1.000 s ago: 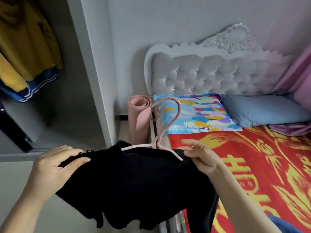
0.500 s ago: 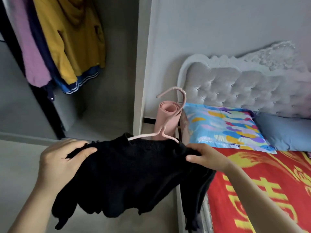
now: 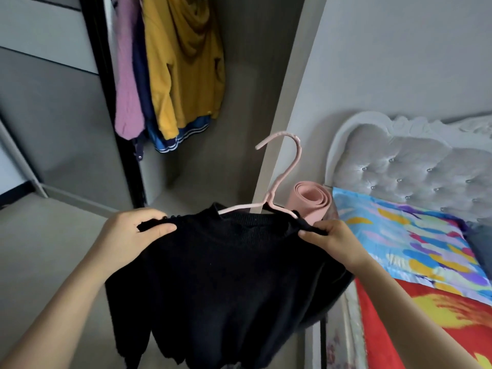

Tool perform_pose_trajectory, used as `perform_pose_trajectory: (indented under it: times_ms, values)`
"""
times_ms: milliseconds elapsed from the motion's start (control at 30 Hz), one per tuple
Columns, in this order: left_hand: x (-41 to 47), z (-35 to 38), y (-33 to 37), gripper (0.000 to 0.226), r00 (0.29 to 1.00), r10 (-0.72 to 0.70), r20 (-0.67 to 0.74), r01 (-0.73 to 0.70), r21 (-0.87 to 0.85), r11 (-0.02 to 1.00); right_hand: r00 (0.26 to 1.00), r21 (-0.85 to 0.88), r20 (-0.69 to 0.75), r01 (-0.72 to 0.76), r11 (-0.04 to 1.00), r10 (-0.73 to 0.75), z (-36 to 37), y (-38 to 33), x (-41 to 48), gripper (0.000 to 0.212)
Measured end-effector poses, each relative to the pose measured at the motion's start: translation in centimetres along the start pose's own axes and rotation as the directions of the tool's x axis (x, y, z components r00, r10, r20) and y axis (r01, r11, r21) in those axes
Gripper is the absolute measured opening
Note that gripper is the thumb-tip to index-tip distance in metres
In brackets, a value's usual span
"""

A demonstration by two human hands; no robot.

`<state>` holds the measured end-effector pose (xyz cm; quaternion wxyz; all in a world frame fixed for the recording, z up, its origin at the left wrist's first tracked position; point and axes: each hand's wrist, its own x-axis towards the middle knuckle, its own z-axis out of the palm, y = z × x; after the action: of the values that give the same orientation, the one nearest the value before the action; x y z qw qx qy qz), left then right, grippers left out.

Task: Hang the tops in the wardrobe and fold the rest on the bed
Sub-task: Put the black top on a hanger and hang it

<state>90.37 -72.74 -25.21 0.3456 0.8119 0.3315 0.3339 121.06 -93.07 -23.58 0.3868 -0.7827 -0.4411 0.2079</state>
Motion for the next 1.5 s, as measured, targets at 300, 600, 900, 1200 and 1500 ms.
perform_pose_trajectory:
  times_ms: [300,600,900,1200,1500]
  values:
    - [9.3,0.3,-0.7,0.014,0.994,0.044,-0.102,-0.036,0.075,0.996,0.889,-0.032,0.458,-0.003,0.999,0.017,-1.0,-1.8,9.6,0.032]
    - [23.9,0.1,-3.5,0.050,0.982,-0.037,-0.184,0.100,0.349,0.932,0.945,0.280,0.322,-0.038,0.959,-0.056,1.2,-4.1,24.8,0.039]
    - [29.9,1.6,-8.6,0.051,0.967,-0.215,-0.136,0.238,0.193,0.952,0.951,0.448,0.307,-0.181,0.875,0.039,3.7,-5.5,35.6,0.008]
    - [42.0,-3.7,-14.7,0.047,0.963,-0.117,-0.244,0.158,0.154,0.975,0.989,0.549,0.146,-0.070,0.833,-0.013,5.9,-13.7,47.1,0.005]
    - [61.5,-13.3,-16.0,0.044,0.890,0.347,-0.297,-0.193,0.444,0.875,0.965,0.566,-0.253,0.207,0.798,-0.071,6.2,-25.1,56.6,0.012]
